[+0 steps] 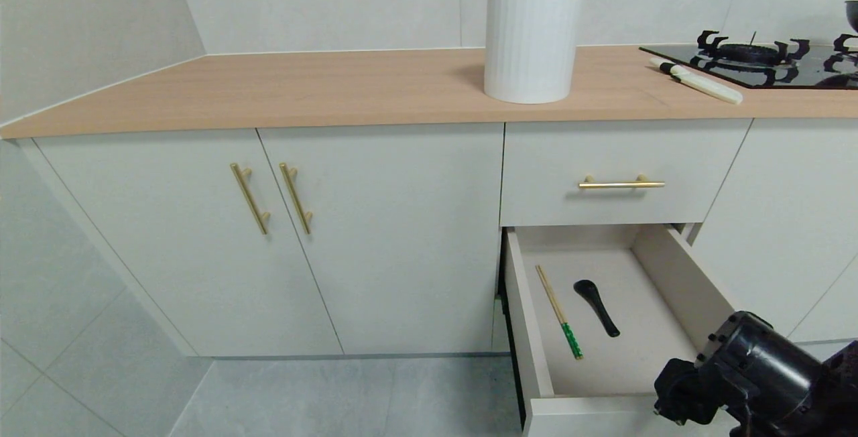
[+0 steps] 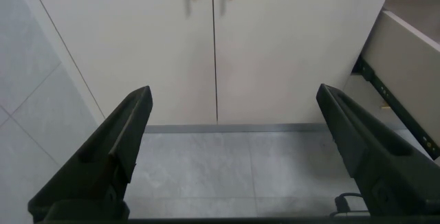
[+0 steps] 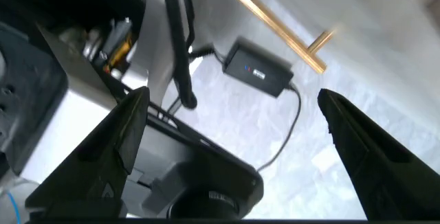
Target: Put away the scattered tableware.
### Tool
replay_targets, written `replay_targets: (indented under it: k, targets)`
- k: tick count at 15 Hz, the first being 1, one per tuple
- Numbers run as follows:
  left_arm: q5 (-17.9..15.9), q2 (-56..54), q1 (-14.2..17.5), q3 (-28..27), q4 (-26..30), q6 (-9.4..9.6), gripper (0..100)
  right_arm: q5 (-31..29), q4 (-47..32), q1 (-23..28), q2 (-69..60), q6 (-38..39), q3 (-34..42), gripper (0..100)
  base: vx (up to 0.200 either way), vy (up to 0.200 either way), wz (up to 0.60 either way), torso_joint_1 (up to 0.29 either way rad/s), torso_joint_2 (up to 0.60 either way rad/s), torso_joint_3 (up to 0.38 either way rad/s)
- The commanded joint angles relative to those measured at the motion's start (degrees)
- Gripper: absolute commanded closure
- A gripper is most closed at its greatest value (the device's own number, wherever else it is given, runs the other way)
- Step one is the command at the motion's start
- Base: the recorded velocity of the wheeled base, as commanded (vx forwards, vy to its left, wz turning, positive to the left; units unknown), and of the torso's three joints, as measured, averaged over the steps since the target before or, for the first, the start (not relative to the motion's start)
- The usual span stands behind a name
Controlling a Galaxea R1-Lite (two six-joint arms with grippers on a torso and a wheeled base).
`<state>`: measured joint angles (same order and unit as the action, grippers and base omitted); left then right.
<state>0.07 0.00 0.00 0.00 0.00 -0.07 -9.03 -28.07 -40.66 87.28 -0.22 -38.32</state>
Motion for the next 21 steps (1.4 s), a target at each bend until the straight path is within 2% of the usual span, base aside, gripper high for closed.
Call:
replay_targets:
  k: [1,4,9,18,21]
  targets:
    - [0.01,0.0,0.0,0.0,0.0,-0.01,0,-0.37,0.21,0.4,3.59,0.48,-0.53,0,0.0,0.0,0.0,0.0,0.0,0.0]
    - [0.01,0.0,0.0,0.0,0.0,-0.01,0,-0.37,0.21,1.46,6.49,4.09,-2.38,0,0.0,0.0,0.0,0.0,0.0,0.0]
    - [0.01,0.0,0.0,0.0,0.0,-0.01,0,-1.87,-0.31,4.53,13.17,16.3,-9.67,0,0.0,0.0,0.0,0.0,0.0,0.0]
    - [0.01,0.0,0.0,0.0,0.0,-0.01,0,-3.71,0.65,7.61,16.43,20.43,-14.07,0,0.0,0.0,0.0,0.0,0.0,0.0]
    - [0.01,0.0,0.0,0.0,0.0,-0.01,0,-8.37,7.33,8.14,17.13,20.61,-12.75,0,0.0,0.0,0.0,0.0,0.0,0.0]
